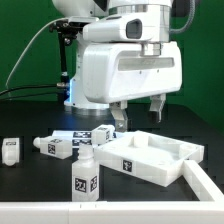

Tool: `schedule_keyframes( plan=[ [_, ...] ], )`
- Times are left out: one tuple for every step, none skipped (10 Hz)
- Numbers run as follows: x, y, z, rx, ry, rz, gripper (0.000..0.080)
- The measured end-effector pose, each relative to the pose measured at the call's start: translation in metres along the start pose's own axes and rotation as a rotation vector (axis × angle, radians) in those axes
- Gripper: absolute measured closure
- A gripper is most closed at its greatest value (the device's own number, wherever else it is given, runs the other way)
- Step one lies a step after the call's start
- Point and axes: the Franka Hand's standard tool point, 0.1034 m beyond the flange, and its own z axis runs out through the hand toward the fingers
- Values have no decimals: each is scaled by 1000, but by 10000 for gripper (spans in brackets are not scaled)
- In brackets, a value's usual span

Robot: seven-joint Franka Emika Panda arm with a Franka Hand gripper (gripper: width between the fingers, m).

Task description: Assemble square table

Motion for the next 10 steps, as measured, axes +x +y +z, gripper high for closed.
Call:
schedule_keyframes(
  plan=[
    [0,0,0,0,0,0,150],
    [0,0,0,0,0,0,150],
    [0,0,0,0,0,0,150],
    [-4,3,0,6,-12,-33,150],
    [-13,20,1,13,-35,-55,150],
    [-20,39,4,5,-41,-70,150],
    [-28,51,10,3,-48,-93,150],
    [-35,61,13,2,-52,-103,150],
    [-40,69,17,2,-53,-108,150],
    [-40,69,19,8,-58,-96,150]
  ],
)
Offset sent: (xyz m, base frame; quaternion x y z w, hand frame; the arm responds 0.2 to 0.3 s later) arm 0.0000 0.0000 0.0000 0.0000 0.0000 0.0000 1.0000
